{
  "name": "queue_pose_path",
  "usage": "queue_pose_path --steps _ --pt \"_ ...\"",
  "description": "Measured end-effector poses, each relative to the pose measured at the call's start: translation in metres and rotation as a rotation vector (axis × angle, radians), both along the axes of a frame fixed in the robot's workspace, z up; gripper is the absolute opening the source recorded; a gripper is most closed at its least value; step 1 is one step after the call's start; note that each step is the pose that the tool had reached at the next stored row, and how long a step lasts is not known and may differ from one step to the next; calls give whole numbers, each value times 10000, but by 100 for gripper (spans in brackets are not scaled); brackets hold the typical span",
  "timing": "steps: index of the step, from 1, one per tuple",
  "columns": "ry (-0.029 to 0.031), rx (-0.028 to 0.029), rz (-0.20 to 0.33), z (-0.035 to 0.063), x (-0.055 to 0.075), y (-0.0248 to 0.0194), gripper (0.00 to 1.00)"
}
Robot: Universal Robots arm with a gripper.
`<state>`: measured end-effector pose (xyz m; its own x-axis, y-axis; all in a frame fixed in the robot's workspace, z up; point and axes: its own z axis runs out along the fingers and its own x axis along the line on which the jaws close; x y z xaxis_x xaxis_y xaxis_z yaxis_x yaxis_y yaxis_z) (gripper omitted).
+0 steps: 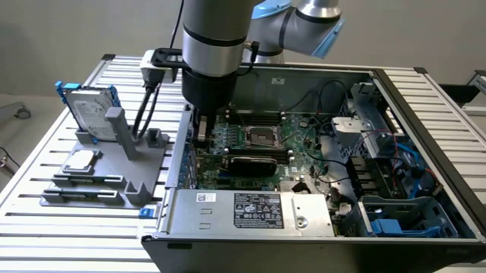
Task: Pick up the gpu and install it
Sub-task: 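Press down on the gpu until it lock into place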
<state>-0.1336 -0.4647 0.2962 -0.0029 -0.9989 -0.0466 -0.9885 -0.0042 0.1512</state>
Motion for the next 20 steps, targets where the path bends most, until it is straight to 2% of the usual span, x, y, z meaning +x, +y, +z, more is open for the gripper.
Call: queue_pose_path --steps 6,20 --pt "2 -27 -143 -8 -5 14 11" --pt "0 -60 -475 -41 -5 86 11"
